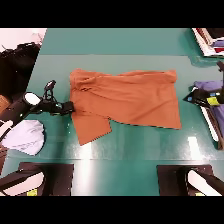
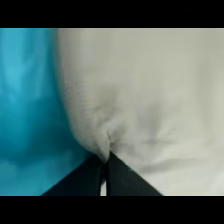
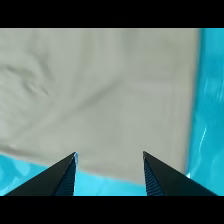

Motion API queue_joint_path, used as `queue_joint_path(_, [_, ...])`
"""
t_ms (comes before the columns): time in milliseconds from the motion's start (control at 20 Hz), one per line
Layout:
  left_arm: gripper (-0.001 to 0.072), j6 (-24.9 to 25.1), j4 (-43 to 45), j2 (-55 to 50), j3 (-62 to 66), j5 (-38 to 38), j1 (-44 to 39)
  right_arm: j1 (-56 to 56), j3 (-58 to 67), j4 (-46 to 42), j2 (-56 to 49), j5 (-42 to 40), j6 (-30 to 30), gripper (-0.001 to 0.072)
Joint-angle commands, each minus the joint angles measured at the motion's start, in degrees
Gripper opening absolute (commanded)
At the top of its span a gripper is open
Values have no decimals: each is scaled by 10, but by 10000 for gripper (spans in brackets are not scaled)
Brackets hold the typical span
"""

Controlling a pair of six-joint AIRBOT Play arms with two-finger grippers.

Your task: Fold the shirts.

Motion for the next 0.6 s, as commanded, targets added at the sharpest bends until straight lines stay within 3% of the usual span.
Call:
queue_joint_path(0, [25, -1, -14, -2, 30, -1, -4, -86, -67, -1, 22, 40, 0, 486])
queue_joint_path(250, [25, -1, -16, -2, 59, -5, -4, -200, -245, 9, 43, 7, 0, 485])
queue_joint_path(550, [25, 0, -16, -2, 59, -3, -4, -183, -321, 80, 39, -112, 0, 436])
